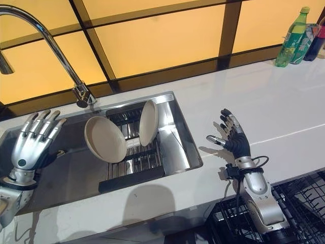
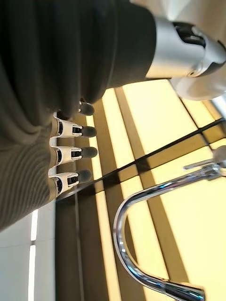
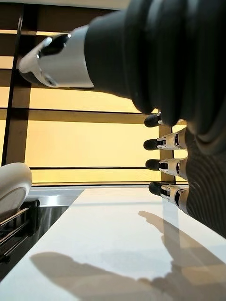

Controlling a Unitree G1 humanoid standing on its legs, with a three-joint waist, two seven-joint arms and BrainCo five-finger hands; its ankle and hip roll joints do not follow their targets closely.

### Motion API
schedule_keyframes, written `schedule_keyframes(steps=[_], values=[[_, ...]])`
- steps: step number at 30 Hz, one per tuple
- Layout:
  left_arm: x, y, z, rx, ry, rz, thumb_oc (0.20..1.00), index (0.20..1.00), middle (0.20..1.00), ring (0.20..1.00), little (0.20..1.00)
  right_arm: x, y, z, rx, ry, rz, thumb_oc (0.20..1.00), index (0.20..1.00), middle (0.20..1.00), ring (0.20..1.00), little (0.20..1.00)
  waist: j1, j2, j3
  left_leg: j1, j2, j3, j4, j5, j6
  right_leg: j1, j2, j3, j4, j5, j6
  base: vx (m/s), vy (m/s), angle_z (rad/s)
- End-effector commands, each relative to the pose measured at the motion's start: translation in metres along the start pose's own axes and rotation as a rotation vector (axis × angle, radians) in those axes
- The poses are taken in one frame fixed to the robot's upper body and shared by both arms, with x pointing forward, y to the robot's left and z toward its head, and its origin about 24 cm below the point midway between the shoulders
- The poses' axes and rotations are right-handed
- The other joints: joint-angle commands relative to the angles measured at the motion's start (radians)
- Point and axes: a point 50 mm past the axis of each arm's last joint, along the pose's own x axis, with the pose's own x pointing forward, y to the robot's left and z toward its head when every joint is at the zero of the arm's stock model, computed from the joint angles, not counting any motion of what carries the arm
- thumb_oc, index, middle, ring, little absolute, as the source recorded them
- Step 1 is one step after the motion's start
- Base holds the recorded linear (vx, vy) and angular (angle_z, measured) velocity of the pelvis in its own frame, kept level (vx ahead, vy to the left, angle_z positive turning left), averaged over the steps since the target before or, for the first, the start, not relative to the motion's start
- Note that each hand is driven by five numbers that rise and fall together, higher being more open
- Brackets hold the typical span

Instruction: Pick up plates and place into dishwasher.

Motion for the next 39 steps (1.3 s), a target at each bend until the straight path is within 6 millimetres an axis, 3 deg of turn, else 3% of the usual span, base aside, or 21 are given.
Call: schedule_keyframes(steps=[1,9,15,22,30,31,32,33,39], values=[[0.026,0.013,-0.01,0.086,-0.026,0.148,1.0,1.0,1.0,1.0,1.0,-0.004,0.009,0.01,0.031,-0.056,0.038,1.0,1.0,1.0,1.0,1.0,-0.013,-0.045,-0.03,-0.008,-0.018,0.014,0.035,-0.085,0.004,-0.028,-0.08,-0.015,-0.112,0.138,0.103,0.07,0.022,-0.02],[0.037,0.005,0.014,0.035,-0.11,0.135,1.0,1.0,1.0,1.0,1.0,-0.005,0.009,0.007,0.034,-0.043,0.043,1.0,1.0,1.0,1.0,1.0,-0.037,-0.039,-0.002,-0.014,-0.026,0.026,0.049,-0.092,0.015,-0.049,-0.091,0.007,-0.091,0.143,0.116,0.04,0.018,-0.02],[0.042,-0.006,0.036,-0.061,-0.26,-0.009,1.0,1.0,1.0,1.0,1.0,0.002,0.007,0.012,0.017,-0.062,0.044,1.0,1.0,1.0,1.0,1.0,-0.057,-0.026,0.045,-0.041,-0.03,0.035,0.072,-0.094,0.021,-0.084,-0.092,0.034,-0.071,0.148,0.126,-0.01,0.015,-0.06],[0.034,-0.008,0.041,-0.121,-0.354,-0.114,1.0,1.0,1.0,1.0,1.0,-0.001,0.003,0.009,0.004,-0.05,0.037,1.0,1.0,1.0,1.0,1.0,-0.069,-0.02,0.074,-0.04,-0.035,0.035,0.09,-0.096,0.028,-0.076,-0.097,0.051,-0.067,0.151,0.135,0.06,0.016,-0.1],[0.026,-0.016,0.041,-0.066,-0.357,-0.212,1.0,1.0,1.0,1.0,1.0,-0.004,-0.002,0.007,-0.004,-0.036,0.035,1.0,1.0,1.0,1.0,1.0,-0.074,-0.016,0.087,-0.043,-0.043,0.033,0.102,-0.095,0.03,-0.076,-0.104,0.058,-0.059,0.152,0.144,0.05,0.022,-0.01],[0.024,-0.019,0.037,-0.042,-0.334,-0.255,0.555,0.555,0.555,0.555,0.555,-0.004,-0.003,0.007,-0.007,-0.033,0.035,1.0,1.0,1.0,1.0,1.0,-0.076,-0.015,0.09,-0.043,-0.045,0.033,0.104,-0.094,0.03,-0.075,-0.106,0.058,-0.058,0.153,0.146,0.05,0.03,0.0],[0.023,-0.02,0.036,-0.035,-0.324,-0.268,0.322,0.322,0.322,0.322,0.322,-0.004,-0.003,0.007,-0.008,-0.032,0.034,1.0,1.0,1.0,1.0,1.0,-0.076,-0.015,0.091,-0.042,-0.046,0.033,0.104,-0.094,0.03,-0.074,-0.107,0.058,-0.058,0.153,0.147,0.06,0.033,-0.01],[0.02,-0.023,0.032,-0.018,-0.297,-0.295,0.2,0.2,0.2,0.2,0.2,-0.004,-0.004,0.007,-0.009,-0.029,0.037,1.0,1.0,1.0,1.0,1.0,-0.077,-0.015,0.091,-0.042,-0.048,0.032,0.106,-0.094,0.03,-0.073,-0.108,0.059,-0.058,0.154,0.148,0.06,0.03,-0.01],[0.007,-0.031,0.018,0.046,-0.237,-0.366,0.2,0.2,0.2,0.2,0.2,-0.006,-0.005,0.004,-0.014,-0.014,0.045,1.0,1.0,1.0,1.0,1.0,-0.076,-0.013,0.088,-0.032,-0.055,0.028,0.106,-0.094,0.03,-0.062,-0.115,0.053,-0.06,0.154,0.154,0.05,0.02,-0.06]])
